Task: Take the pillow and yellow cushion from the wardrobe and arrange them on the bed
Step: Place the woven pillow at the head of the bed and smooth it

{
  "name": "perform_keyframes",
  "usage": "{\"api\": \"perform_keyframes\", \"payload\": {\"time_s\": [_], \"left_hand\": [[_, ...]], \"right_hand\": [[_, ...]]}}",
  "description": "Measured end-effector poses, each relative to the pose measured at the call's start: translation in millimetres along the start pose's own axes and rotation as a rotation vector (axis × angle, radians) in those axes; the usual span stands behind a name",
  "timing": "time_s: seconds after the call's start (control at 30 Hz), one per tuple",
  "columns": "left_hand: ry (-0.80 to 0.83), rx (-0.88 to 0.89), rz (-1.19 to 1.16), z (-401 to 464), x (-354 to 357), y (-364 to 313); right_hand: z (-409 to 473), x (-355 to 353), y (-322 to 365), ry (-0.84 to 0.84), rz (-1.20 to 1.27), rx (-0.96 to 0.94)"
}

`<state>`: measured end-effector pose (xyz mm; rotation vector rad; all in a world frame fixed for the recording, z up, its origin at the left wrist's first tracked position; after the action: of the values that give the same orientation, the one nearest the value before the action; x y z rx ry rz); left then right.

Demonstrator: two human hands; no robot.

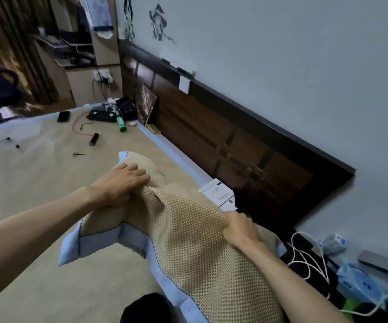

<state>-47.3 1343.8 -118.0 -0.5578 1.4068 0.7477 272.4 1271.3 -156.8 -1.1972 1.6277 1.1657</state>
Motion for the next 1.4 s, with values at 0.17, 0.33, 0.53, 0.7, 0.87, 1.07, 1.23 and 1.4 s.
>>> {"api": "perform_keyframes", "payload": {"time_s": [0.17, 0.33, 0.53, 0.7, 0.87, 1.07, 1.23, 1.4], "left_hand": [[-0.013, 0.011, -0.014, 102, 21, 100], [0.018, -0.007, 0.021, 197, 59, 221], [0.032, -0.208, 0.222, 284, 137, 370], [0.168, -0.454, 0.150, 335, 245, 446], [0.508, -0.540, -0.067, 350, 373, 421], [0.498, -0.621, -0.191, 341, 473, 390], [0.402, -0.688, -0.007, 363, 471, 393], [0.052, -0.450, -0.129, 431, 458, 332]], "right_hand": [[119, -32, 28, -0.018, 0.030, 0.009], [258, -33, 79, 0.026, 0.072, 0.012], [441, -7, 146, -0.085, 0.127, 0.026], [566, 75, 169, -0.094, 0.129, -0.011], [593, 211, 130, 0.122, 0.066, -0.143], [610, 291, 101, 0.139, 0.155, -0.234], [612, 292, 115, 0.116, 0.113, -0.219], [616, 249, 147, -0.057, -0.056, -0.124]]}}
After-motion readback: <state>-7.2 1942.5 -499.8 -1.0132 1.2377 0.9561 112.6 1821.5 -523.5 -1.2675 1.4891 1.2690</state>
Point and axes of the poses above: each hand's wrist, its own z-axis towards the middle knuckle, its own x-axis out of the palm, y = z × x, the point moved 5 cm from there along z, towards the middle knuckle, and after that the axes turned 1 degree about -x, right-handed, at the moved point
